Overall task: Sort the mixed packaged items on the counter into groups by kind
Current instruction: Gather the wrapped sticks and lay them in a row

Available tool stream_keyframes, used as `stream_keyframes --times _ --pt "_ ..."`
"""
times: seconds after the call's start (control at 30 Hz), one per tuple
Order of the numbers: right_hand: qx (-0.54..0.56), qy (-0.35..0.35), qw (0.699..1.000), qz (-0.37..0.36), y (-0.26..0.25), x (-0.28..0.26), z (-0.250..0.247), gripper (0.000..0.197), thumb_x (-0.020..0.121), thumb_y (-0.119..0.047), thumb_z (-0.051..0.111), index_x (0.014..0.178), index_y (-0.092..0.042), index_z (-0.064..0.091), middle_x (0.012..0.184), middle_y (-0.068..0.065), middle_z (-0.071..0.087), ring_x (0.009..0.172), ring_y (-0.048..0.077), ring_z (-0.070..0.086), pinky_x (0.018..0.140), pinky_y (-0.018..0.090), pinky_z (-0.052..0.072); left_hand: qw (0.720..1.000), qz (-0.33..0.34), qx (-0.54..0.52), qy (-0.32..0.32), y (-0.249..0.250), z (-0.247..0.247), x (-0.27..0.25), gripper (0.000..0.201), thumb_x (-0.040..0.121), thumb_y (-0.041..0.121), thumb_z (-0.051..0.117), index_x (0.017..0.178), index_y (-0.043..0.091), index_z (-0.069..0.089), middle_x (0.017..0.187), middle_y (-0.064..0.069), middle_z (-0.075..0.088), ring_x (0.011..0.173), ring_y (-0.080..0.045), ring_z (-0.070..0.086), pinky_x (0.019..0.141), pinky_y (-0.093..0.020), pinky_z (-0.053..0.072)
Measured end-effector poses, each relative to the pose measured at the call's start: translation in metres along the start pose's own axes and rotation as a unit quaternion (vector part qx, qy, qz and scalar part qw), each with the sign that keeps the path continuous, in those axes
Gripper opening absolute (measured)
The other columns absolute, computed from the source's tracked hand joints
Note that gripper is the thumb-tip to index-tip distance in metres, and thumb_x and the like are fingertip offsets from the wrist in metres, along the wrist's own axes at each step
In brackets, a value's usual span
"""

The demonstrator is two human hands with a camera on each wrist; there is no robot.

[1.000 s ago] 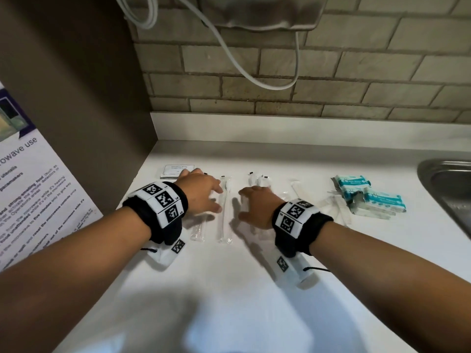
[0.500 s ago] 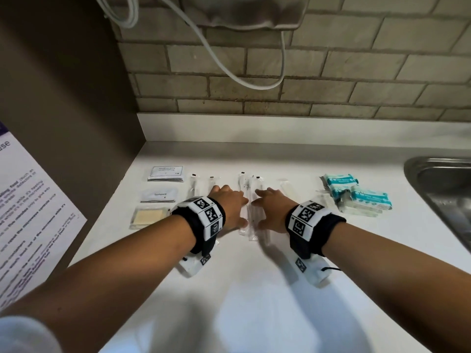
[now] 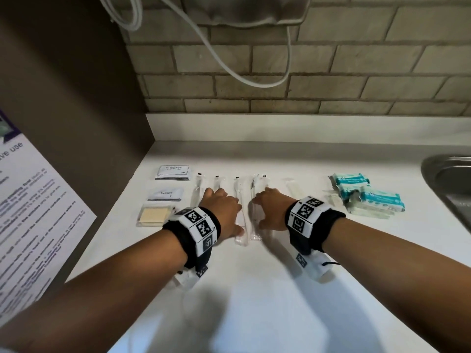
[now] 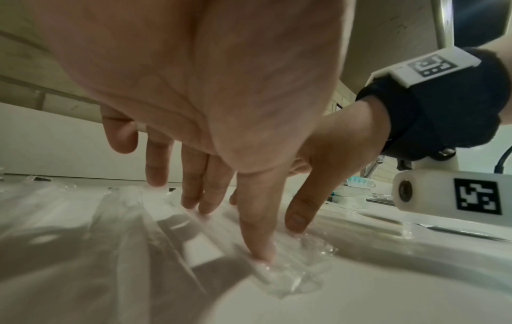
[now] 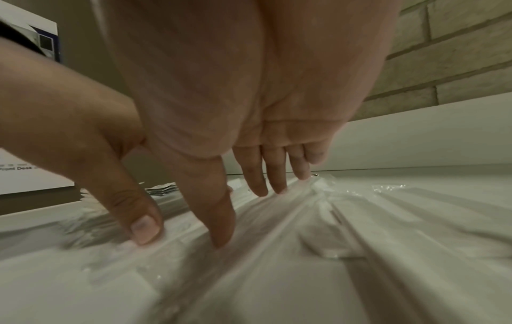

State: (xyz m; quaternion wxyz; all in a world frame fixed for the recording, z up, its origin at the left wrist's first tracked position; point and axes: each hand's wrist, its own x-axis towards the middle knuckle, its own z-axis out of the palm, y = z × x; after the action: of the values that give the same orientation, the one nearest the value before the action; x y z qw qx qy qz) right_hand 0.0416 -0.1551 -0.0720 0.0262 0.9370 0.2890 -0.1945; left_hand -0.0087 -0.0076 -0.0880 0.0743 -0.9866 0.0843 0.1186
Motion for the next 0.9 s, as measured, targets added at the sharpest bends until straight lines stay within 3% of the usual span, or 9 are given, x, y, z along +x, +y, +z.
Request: stream_keyframes --times 0.23,0.5,0.6,0.63,0.73,0.8,0.9 --pt "-0.004 -0.005 1.000 -0.015 0.003 0.001 0.004 0.062 0.083 -0.033 0.067 0.139 -0.015 0.047 0.144 0.006 0.046 0.142 0.029 0.025 0.113 0.043 0.034 1.000 0.001 0.018 -0.020 0.000 -0.003 0.000 0.054 0.083 0.062 0.050 0.117 0.021 0.059 0.135 0.006 0.053 0.130 -0.026 0.036 0.098 -0.045 0.024" --pt "-0.020 -0.006 0.999 -0.033 0.002 -0.004 0.003 0.065 0.088 -0.035 0.061 0.146 -0.015 0.038 0.150 0.008 0.039 0.142 0.032 0.025 0.115 0.042 0.029 1.000 -0.003 0.009 -0.023 -0.001 -0.007 -0.001 0.044 0.082 0.061 0.054 0.105 0.023 0.059 0.128 0.007 0.056 0.131 -0.025 0.036 0.099 -0.045 0.023" --pt "0.023 0.016 0.999 -0.039 0.007 -0.010 -0.003 0.066 0.087 -0.032 0.062 0.146 -0.016 0.038 0.150 0.007 0.039 0.142 0.030 0.025 0.115 0.039 0.027 0.999 -0.022 -0.030 -0.005 -0.004 -0.008 -0.003 0.039 0.076 0.062 0.058 0.093 0.028 0.057 0.117 0.007 0.059 0.128 -0.025 0.037 0.097 -0.043 0.024" --pt "0.036 0.028 0.998 -0.038 0.010 -0.012 -0.007 0.068 0.086 -0.032 0.063 0.146 -0.016 0.037 0.151 0.007 0.038 0.142 0.028 0.026 0.115 0.039 0.026 0.998 -0.034 -0.055 0.006 -0.005 -0.009 -0.002 0.041 0.074 0.063 0.059 0.097 0.029 0.058 0.117 0.007 0.058 0.128 -0.027 0.035 0.099 -0.043 0.025" --pt "0.040 0.048 0.998 -0.021 0.020 -0.015 -0.014 0.081 0.082 -0.044 0.067 0.150 -0.019 0.030 0.154 0.006 0.034 0.143 0.025 0.024 0.115 0.038 0.026 0.993 -0.044 -0.110 0.021 -0.003 -0.012 0.003 0.063 0.075 0.059 0.063 0.131 0.034 0.051 0.138 0.007 0.050 0.136 -0.028 0.023 0.108 -0.040 0.019" --pt "0.033 0.042 0.999 -0.001 0.024 -0.017 -0.015 0.091 0.076 -0.054 0.070 0.150 -0.020 0.029 0.152 0.006 0.035 0.143 0.026 0.024 0.113 0.039 0.028 0.994 -0.009 -0.105 0.032 0.001 -0.015 0.005 0.066 0.077 0.056 0.064 0.137 0.032 0.048 0.143 0.011 0.048 0.144 -0.021 0.017 0.109 -0.039 0.011" --pt "0.006 0.010 1.000 0.011 0.021 -0.019 -0.011 0.102 0.066 -0.064 0.074 0.149 -0.021 0.032 0.149 0.006 0.039 0.140 0.026 0.026 0.112 0.040 0.029 0.996 0.016 -0.082 0.019 0.007 -0.016 0.008 0.067 0.078 0.052 0.065 0.138 0.029 0.047 0.145 0.011 0.047 0.145 -0.021 0.013 0.111 -0.039 0.012"
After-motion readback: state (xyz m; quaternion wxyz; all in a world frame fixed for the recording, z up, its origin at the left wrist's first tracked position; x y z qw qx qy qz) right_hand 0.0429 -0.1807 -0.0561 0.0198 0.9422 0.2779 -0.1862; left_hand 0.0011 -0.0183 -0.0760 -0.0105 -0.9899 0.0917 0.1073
